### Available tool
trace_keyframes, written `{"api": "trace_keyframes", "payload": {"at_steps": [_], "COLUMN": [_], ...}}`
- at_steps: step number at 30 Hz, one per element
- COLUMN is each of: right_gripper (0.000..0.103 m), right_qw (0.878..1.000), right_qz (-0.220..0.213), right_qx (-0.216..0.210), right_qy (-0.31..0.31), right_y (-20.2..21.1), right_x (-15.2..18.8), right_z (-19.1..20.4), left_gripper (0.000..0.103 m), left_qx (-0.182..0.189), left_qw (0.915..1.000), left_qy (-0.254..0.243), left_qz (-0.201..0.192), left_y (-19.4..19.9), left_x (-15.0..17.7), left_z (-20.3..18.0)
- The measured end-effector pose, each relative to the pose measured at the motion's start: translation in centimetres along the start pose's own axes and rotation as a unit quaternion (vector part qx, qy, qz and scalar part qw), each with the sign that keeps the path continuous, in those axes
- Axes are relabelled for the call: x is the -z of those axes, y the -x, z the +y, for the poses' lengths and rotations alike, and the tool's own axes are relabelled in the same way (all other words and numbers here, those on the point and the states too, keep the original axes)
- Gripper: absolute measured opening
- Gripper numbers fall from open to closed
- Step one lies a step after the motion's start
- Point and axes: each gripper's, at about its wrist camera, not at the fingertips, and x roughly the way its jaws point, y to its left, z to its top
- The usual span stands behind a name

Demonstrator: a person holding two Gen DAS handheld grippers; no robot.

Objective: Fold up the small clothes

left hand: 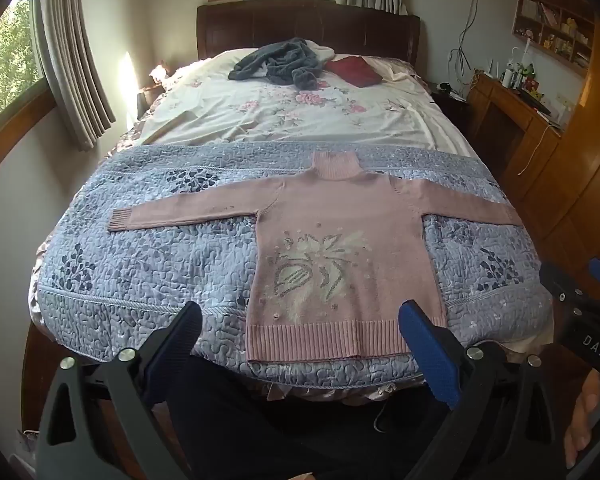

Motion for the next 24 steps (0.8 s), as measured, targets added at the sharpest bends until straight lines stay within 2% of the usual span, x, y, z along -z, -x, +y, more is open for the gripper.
{"api": "trace_keyframes", "payload": {"at_steps": [24], "right_gripper": [0.100], "right_qw": [1.000], "right_qz": [0.001], "right_qx": [0.003], "right_qy": [0.002], "right_y": [0.8], "right_x": [0.8], "right_z": [0.5], "left_gripper": [0.099], "left_qx": [0.001], "left_qw": [1.0000], "left_qy": [0.000], "left_qz": [-0.003], "left_y": [0.4], "left_x": [-0.2], "left_z": [0.4]}}
